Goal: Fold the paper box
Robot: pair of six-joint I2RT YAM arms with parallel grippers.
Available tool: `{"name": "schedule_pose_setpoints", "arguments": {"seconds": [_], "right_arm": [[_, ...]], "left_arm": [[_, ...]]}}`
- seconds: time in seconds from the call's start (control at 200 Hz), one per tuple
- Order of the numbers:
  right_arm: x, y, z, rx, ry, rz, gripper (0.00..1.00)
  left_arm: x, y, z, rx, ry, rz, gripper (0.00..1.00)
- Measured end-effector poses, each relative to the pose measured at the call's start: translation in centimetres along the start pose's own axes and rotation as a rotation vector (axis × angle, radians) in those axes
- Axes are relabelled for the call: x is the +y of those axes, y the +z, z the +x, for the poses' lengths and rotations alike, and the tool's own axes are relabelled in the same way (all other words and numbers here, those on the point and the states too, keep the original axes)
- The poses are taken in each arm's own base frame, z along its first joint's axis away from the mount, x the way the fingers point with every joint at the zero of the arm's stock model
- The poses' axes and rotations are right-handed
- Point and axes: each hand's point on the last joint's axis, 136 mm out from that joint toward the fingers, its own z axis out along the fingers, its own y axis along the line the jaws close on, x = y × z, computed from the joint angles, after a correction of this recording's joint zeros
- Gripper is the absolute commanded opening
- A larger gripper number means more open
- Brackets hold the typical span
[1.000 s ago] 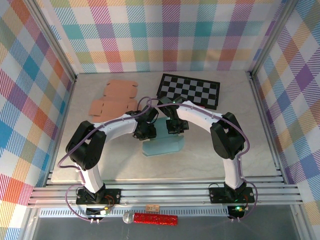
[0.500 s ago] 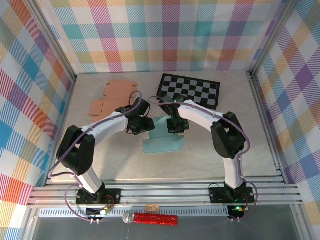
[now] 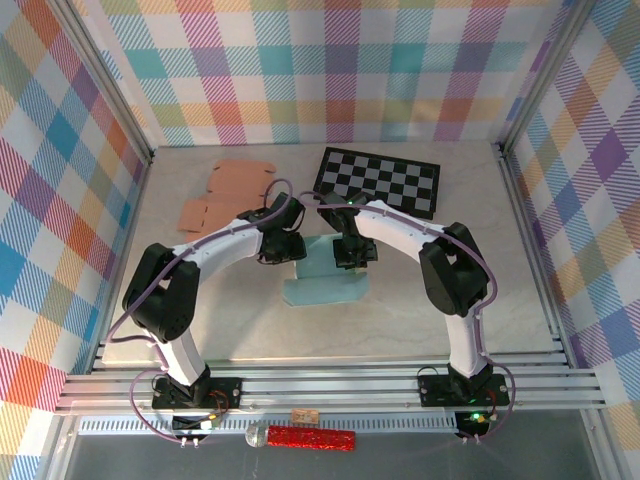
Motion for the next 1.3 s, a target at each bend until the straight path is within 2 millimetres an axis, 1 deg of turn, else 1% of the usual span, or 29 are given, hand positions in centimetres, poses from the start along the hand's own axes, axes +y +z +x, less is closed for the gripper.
{"name": "schedule_pose_setpoints", "arguments": {"seconds": [0.075,0.165,0.235,0.375,0.475,0.585,0.835,0.845,0.88,0.95,0.985,1.025,1.095,1.19,1.265,1.3], "right_arm": [[0.1,0.0,0.0,0.001,0.001,-0.005,0.00],[0.3,0.0,0.0,0.002,0.001,-0.015,0.00],[0.3,0.0,0.0,0.001,0.001,-0.018,0.00],[0.2,0.0,0.2,0.010,0.000,-0.013,0.00],[0.2,0.0,0.2,0.013,0.002,-0.016,0.00],[0.3,0.1,0.3,0.019,0.003,-0.019,0.00],[0.5,0.2,0.4,0.027,0.003,-0.034,0.00],[0.5,0.2,0.4,0.027,0.003,-0.035,0.00],[0.6,0.2,0.4,0.028,0.003,-0.037,0.00],[0.6,0.2,0.5,0.032,0.003,-0.038,0.00],[0.6,0.2,0.6,0.038,0.003,-0.038,0.00],[0.6,0.2,0.7,0.041,0.005,-0.041,0.00],[0.7,0.2,0.8,0.045,0.006,-0.043,0.00],[0.7,0.3,0.9,0.052,0.006,-0.046,0.00],[0.7,0.4,1.1,0.058,0.006,-0.051,0.00],[0.7,0.4,1.1,0.060,0.006,-0.051,0.00]], "left_arm": [[0.0,0.1,-0.1,-0.003,0.020,-0.006,0.25],[-0.1,0.3,0.1,-0.004,0.034,-0.012,0.10],[-0.3,0.4,0.2,-0.009,0.061,-0.025,0.00],[-0.7,0.7,0.6,-0.024,0.109,-0.077,0.00],[-0.9,0.5,0.6,-0.053,0.125,-0.117,0.00],[-0.6,0.3,0.7,-0.072,0.123,-0.156,0.00],[-0.2,0.2,1.0,-0.065,0.115,-0.181,0.00],[-0.2,0.2,1.0,-0.066,0.115,-0.181,0.01],[-0.1,0.2,1.0,-0.065,0.115,-0.181,0.09],[-0.1,0.2,1.0,-0.068,0.111,-0.184,0.21],[-0.1,0.2,0.9,-0.070,0.109,-0.186,0.26],[0.0,0.2,0.9,-0.070,0.113,-0.189,0.29],[0.0,0.2,0.9,-0.071,0.119,-0.192,0.29],[0.2,0.6,1.0,-0.062,0.126,-0.200,0.23],[0.3,1.0,1.2,-0.056,0.129,-0.205,0.22],[0.3,1.1,1.2,-0.054,0.131,-0.206,0.19]]}}
